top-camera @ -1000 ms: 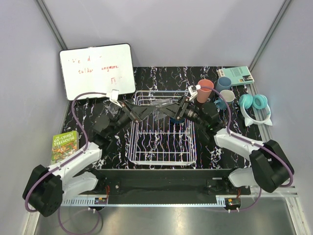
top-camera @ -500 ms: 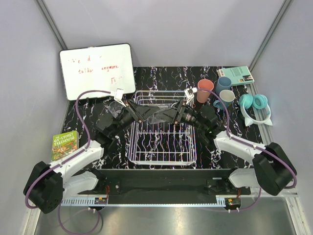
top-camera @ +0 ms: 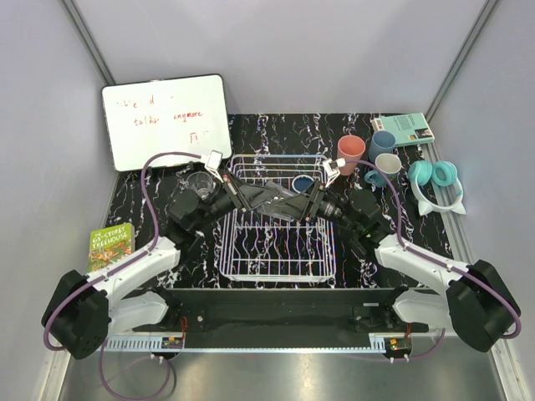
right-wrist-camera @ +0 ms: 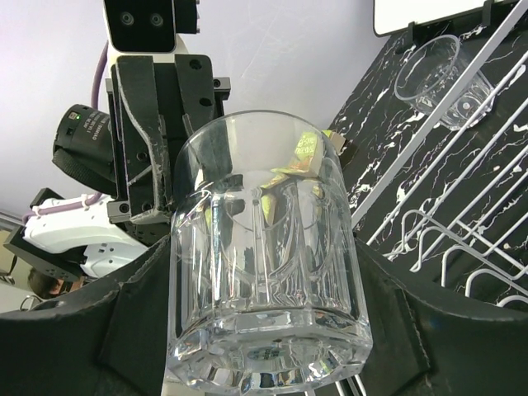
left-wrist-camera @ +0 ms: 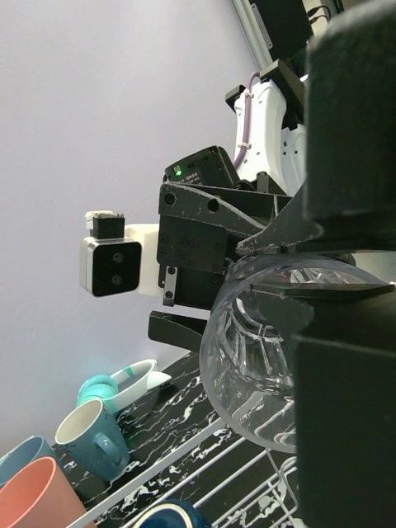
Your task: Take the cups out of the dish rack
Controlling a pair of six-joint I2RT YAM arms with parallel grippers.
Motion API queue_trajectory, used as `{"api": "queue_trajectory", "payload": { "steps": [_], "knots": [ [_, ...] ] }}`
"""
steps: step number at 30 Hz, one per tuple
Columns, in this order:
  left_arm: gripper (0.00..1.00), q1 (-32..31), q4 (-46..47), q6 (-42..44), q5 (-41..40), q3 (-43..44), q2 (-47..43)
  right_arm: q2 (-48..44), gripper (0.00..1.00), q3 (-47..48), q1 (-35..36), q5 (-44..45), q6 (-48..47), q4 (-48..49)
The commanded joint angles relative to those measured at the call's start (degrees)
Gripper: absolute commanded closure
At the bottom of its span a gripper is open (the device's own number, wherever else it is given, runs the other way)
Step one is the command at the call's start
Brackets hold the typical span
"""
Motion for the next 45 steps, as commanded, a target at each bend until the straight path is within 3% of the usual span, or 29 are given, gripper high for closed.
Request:
{"api": "queue_trajectory", "payload": {
  "steps": [1,2,5,6,10,11,20,24,30,36,45],
  "knots": [
    [1.00,0.9,-4.7,7.5,-3.4,5.9,0.5,-2.5,1.00,0.0,1.3,-3.3,0.1,-3.0],
    [1.00,0.9,-6.4,8.2,-3.7,6.4,0.2,-2.6,0.97,0.4,1.3,-3.1,-0.5,-3.8],
    [1.00,0.9,-13.6,11.0,-5.9,7.5,-2.0,-3.6,0.62,1.6,1.3,-2.0,-2.1,-7.8],
    [1.00,0.9,-15.6,12.6,-6.9,8.0,-3.4,-4.4,0.41,1.9,1.2,-1.4,-2.9,-9.1],
    [1.00,1.0,-26.0,17.1,-10.9,10.3,-6.9,-7.7,0.05,4.5,1.2,4.5,-6.9,-19.6],
    [1.00,1.1,-26.9,18.0,-11.3,10.4,-7.6,-8.3,0.00,5.0,1.2,5.4,-8.7,-21.3],
    [1.00,1.9,-39.2,22.4,-18.4,13.1,-13.4,-12.1,0.00,10.3,1.2,18.8,-15.6,-37.0],
    [1.00,2.0,-59.3,30.3,-34.3,22.5,-11.4,-12.5,0.00,13.4,1.3,27.1,-18.7,-46.6],
    [1.00,5.8,-78.9,38.4,-48.0,33.5,-1.3,-11.7,0.00,14.6,1.3,32.4,-20.6,-51.2],
    [1.00,12.3,-81.2,42.1,-47.2,37.6,8.2,-10.3,0.00,14.6,1.3,32.4,-20.6,-51.1],
    [1.00,13.6,-81.3,43.9,-50.2,46.6,21.7,-10.4,0.00,15.0,1.2,31.9,-21.0,-51.0]
  ]
}}
